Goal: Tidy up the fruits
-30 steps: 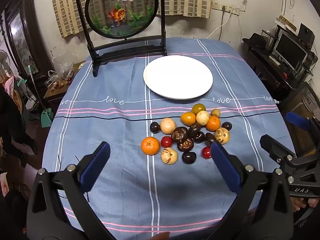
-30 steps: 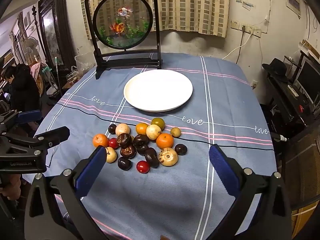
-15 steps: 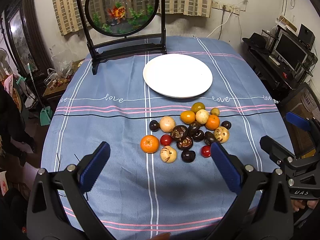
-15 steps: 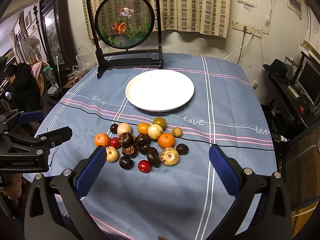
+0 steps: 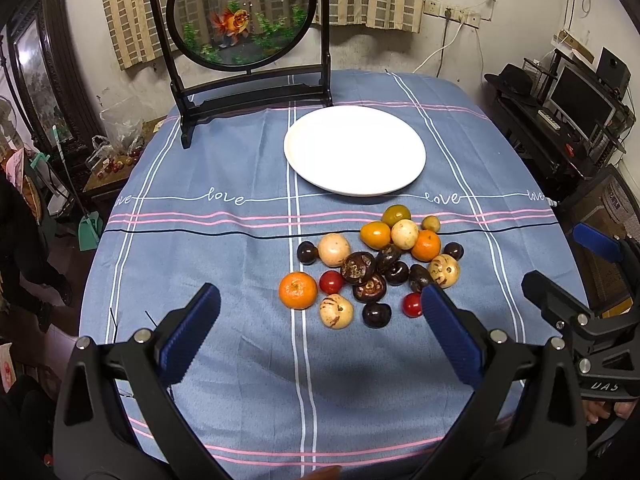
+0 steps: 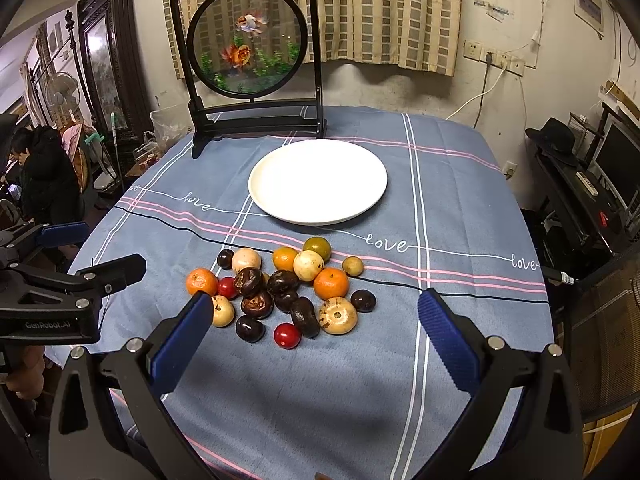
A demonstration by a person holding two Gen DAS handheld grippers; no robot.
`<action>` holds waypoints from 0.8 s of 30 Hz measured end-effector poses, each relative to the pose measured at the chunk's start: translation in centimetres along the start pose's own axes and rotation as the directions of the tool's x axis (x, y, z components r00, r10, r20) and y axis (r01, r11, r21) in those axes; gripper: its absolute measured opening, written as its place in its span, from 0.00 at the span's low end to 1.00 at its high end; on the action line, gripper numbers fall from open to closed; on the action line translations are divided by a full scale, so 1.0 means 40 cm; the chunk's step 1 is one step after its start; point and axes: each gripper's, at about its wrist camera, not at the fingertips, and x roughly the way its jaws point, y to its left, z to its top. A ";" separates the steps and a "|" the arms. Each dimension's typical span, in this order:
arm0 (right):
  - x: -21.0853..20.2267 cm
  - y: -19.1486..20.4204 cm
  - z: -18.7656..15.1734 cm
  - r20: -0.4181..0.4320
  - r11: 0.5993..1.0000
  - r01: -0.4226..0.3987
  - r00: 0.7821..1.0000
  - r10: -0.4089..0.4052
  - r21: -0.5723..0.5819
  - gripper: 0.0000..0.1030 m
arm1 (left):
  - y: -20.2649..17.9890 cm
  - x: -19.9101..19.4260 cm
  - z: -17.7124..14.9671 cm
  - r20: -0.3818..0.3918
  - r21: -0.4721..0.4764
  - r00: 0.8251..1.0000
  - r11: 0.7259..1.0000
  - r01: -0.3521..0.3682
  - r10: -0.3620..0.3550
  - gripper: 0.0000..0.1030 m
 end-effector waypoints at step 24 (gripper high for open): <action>0.014 -0.003 0.007 -0.009 1.000 0.009 1.000 -0.009 -0.001 0.99 | -0.001 0.020 0.016 -0.014 0.000 1.000 1.000 0.012 -0.012 0.98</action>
